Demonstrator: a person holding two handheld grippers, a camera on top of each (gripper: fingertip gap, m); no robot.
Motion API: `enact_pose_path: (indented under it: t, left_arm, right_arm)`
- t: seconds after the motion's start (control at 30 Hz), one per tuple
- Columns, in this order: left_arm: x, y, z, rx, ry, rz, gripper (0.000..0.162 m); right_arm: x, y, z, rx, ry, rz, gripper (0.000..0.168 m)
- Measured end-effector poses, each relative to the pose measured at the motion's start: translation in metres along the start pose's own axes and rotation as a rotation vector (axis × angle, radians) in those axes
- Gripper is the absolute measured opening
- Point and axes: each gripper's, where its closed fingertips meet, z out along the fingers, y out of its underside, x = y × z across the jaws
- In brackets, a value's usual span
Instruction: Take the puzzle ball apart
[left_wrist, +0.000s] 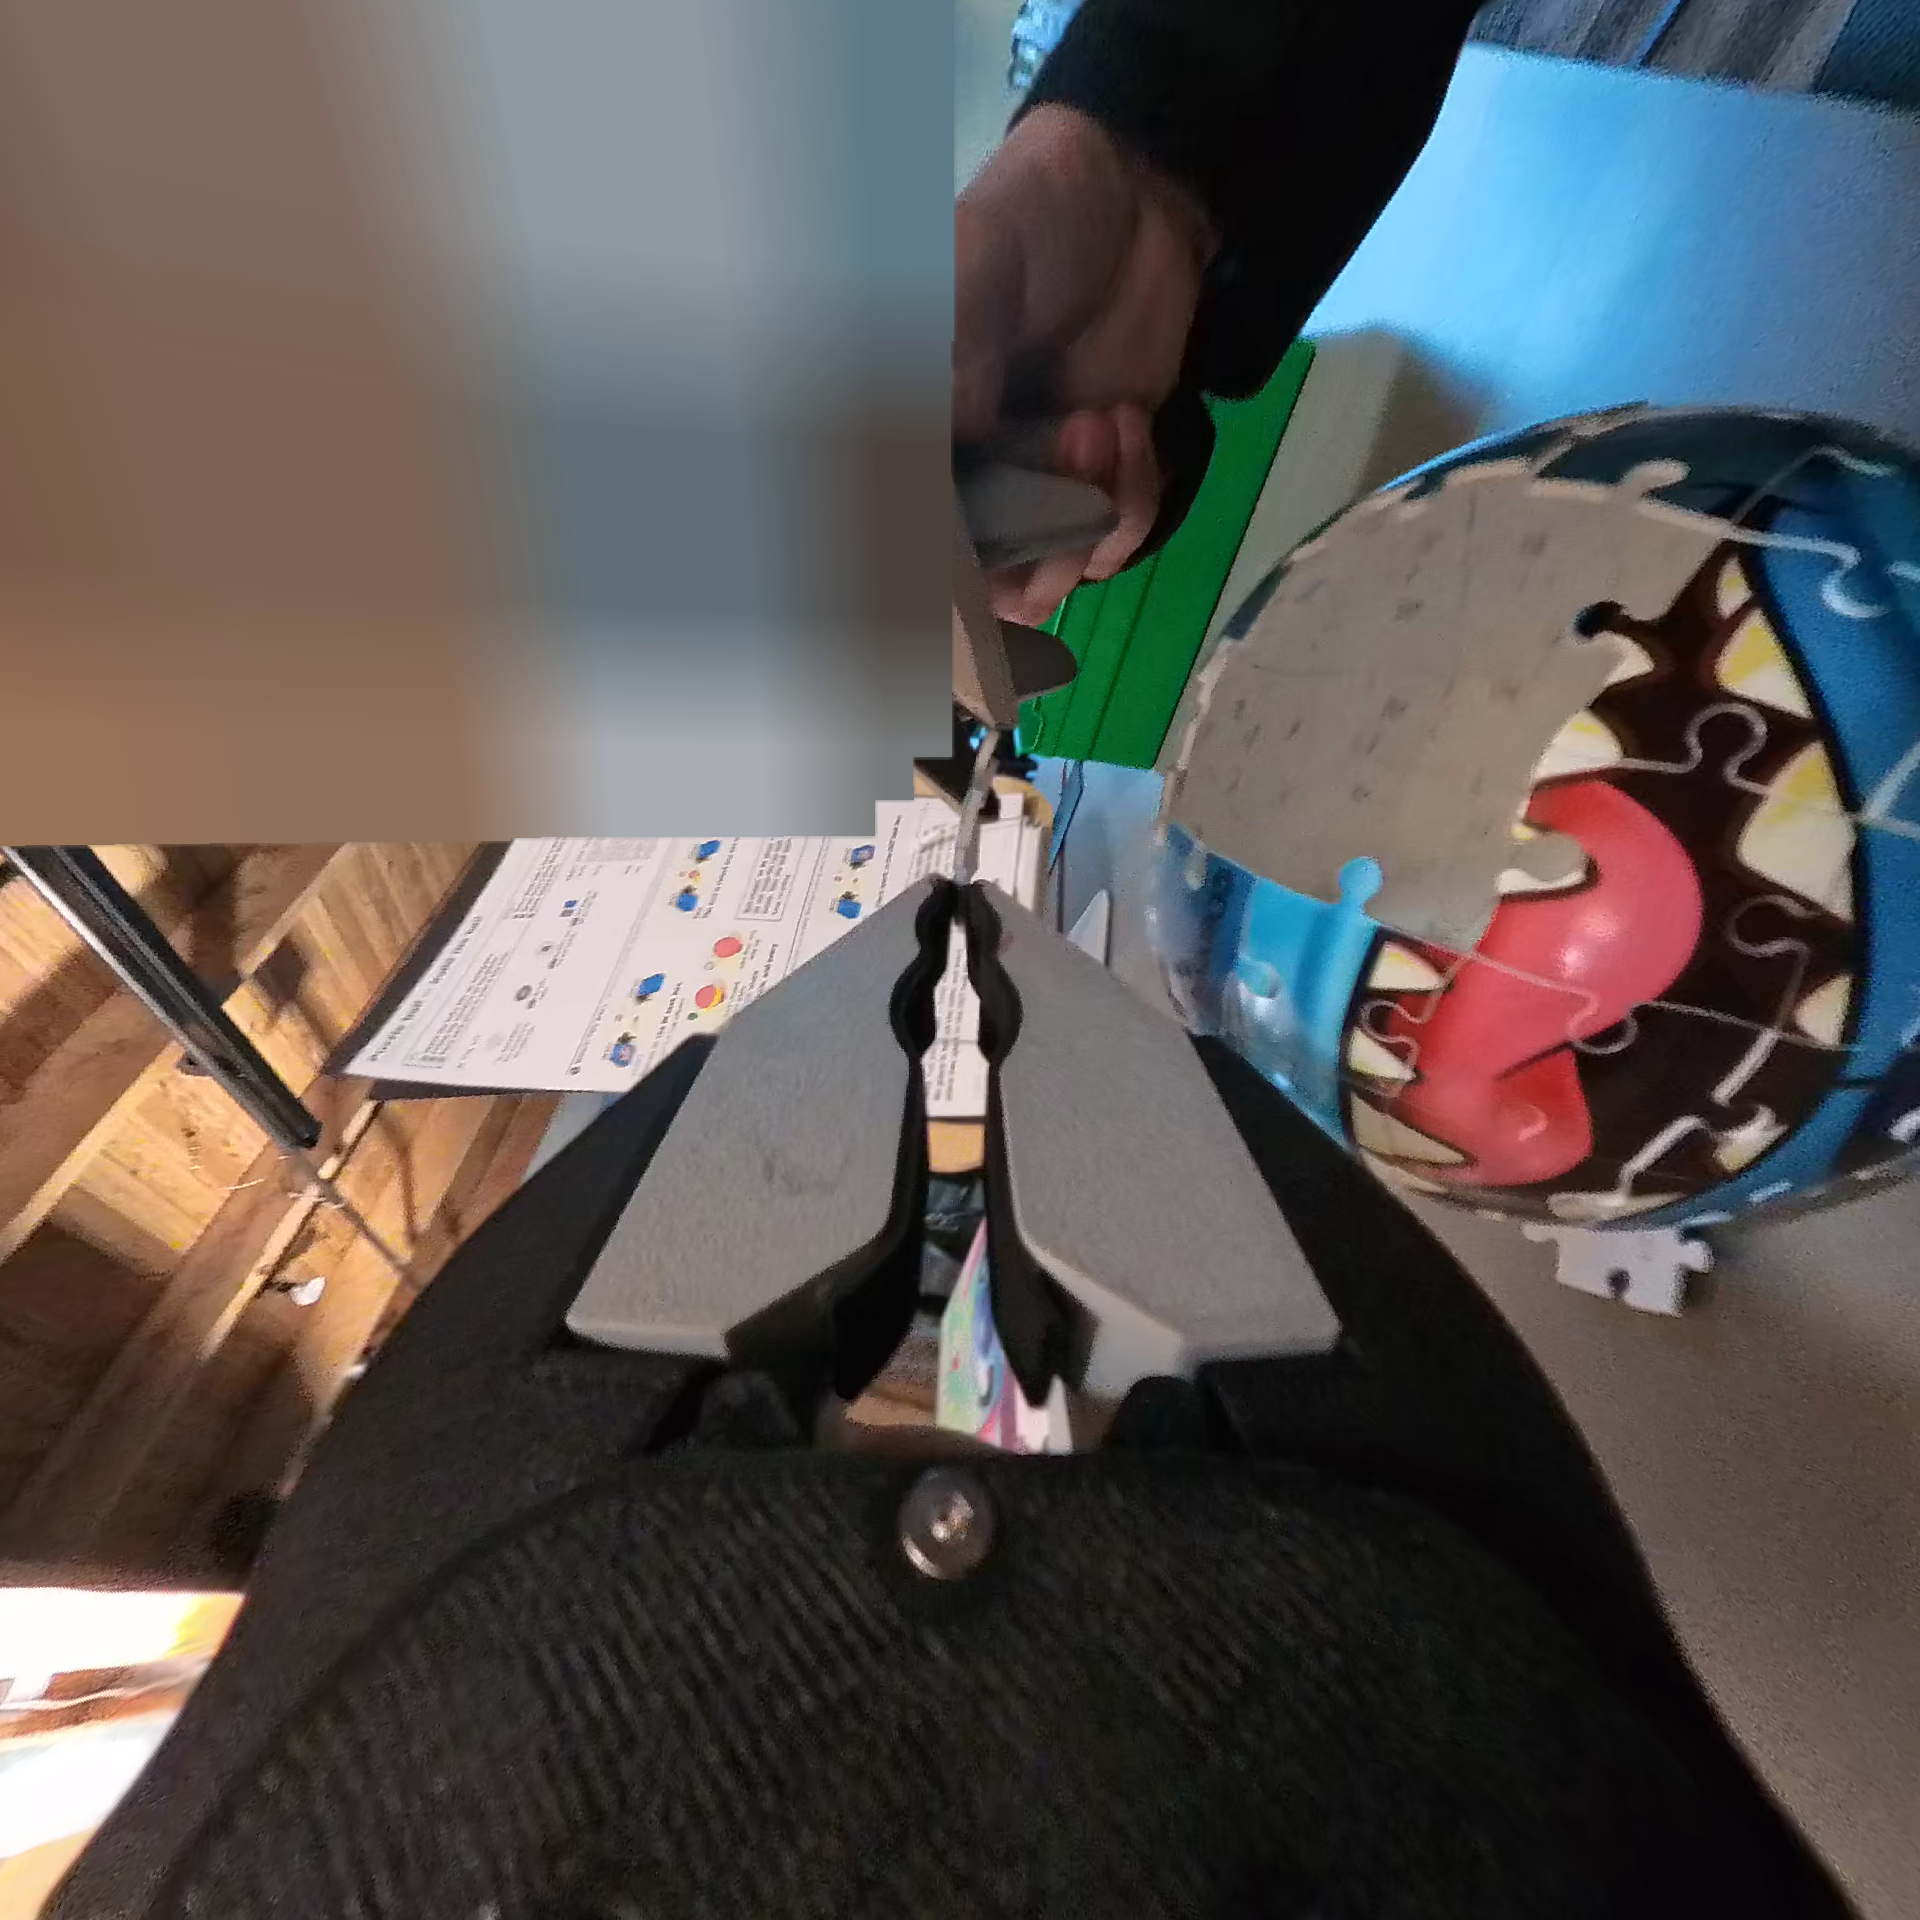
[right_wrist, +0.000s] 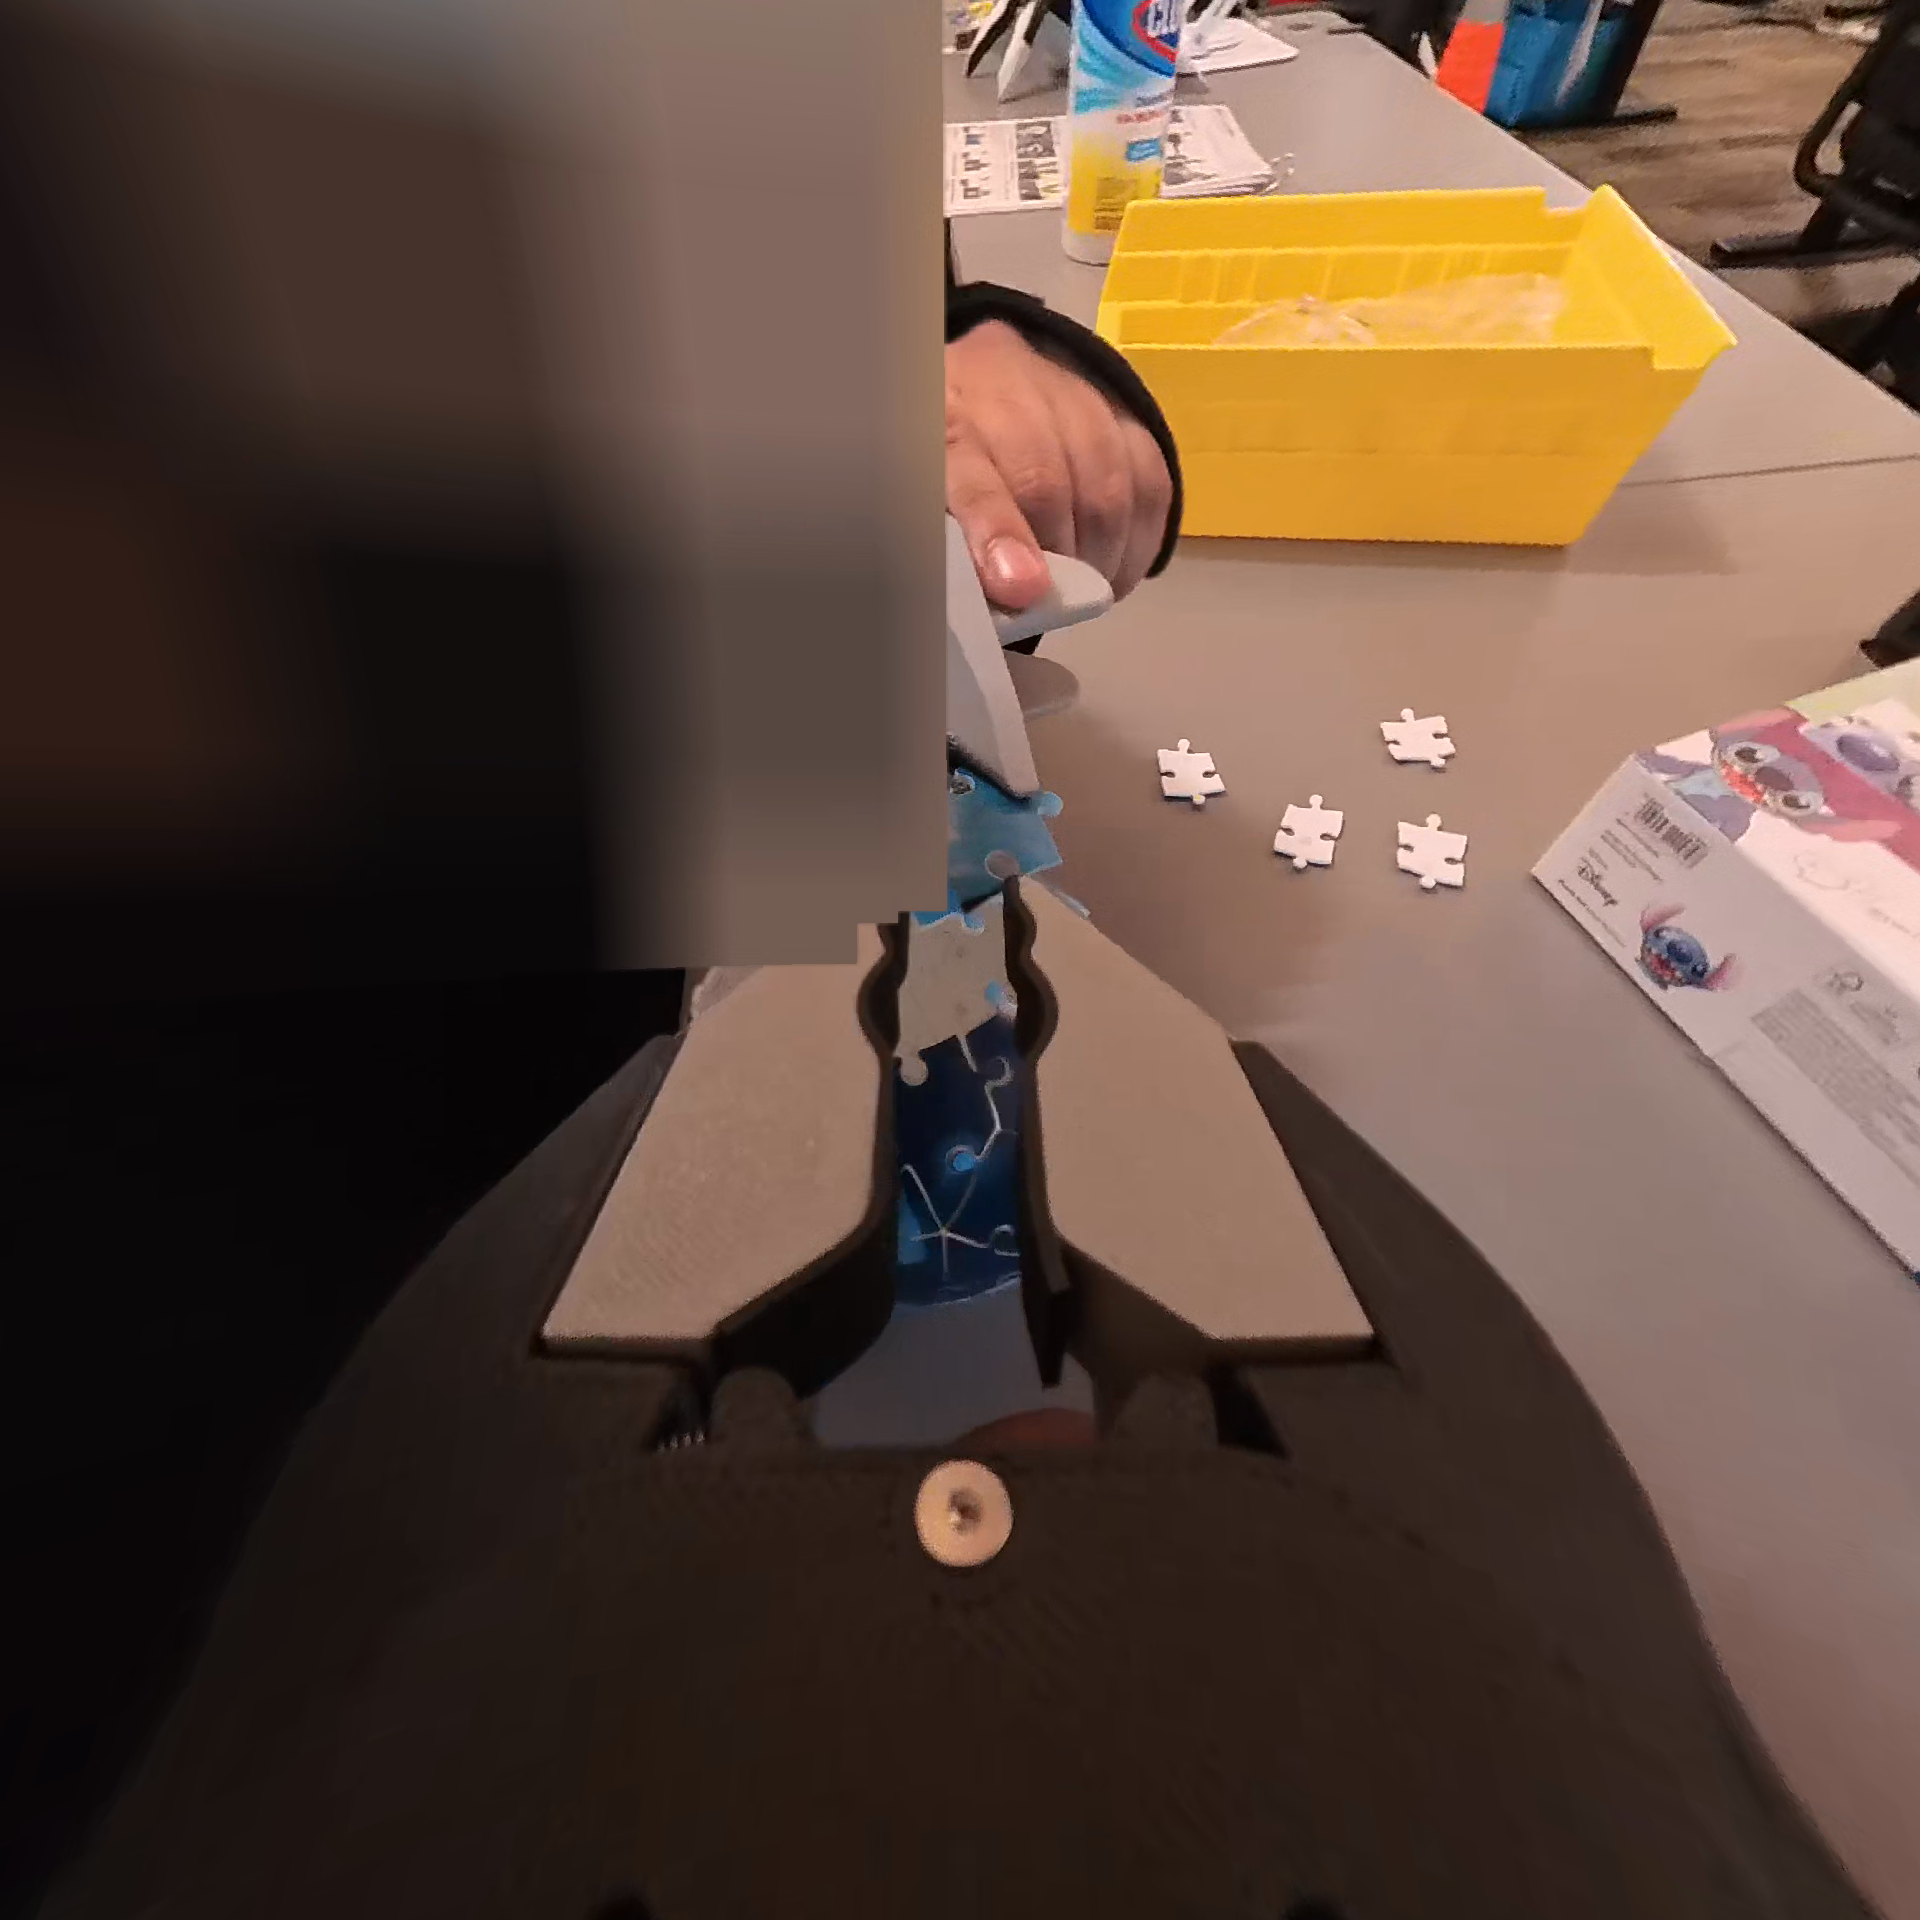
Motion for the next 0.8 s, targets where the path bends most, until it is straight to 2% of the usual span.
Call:
enact_pose_path:
  t: [0.1,0.27,0.33,0.5,0.53,0.57,0.63,0.67,0.8]
  left_arm:
    - [-0.001,-0.003,-0.002,0.043,0.01,-0.05,0.0]
    - [-0.001,0.0,0.0,0.034,0.002,-0.042,0.0]
    - [0.004,0.001,0.001,0.033,0.022,-0.033,0.0]
    - [0.003,0.006,0.004,0.013,0.001,-0.037,0.0]
    - [0.002,0.005,0.004,0.023,0.001,-0.048,0.0]
    - [0.0,0.003,0.002,0.039,-0.002,-0.052,0.0]
    - [-0.004,0.001,0.001,0.054,-0.016,-0.059,0.0]
    - [-0.005,0.0,0.001,0.058,-0.02,-0.063,0.0]
    - [-0.005,-0.001,0.002,0.07,-0.02,-0.068,0.0]
  right_arm:
    - [0.001,-0.002,-0.001,0.001,0.004,-0.065,0.005]
    - [0.003,-0.004,-0.001,0.018,0.019,-0.08,0.007]
    - [0.005,-0.007,-0.001,0.047,0.034,-0.092,0.0]
    - [0.001,-0.004,0.001,0.052,0.029,-0.113,0.001]
    - [0.005,-0.006,-0.002,0.061,0.049,-0.106,0.018]
    - [0.008,-0.006,-0.004,0.063,0.057,-0.097,0.023]
    - [0.009,-0.006,-0.009,0.07,0.035,-0.093,0.008]
    - [0.009,-0.007,-0.01,0.076,0.029,-0.093,0.006]
    - [0.004,-0.007,-0.008,0.061,0.009,-0.128,0.012]
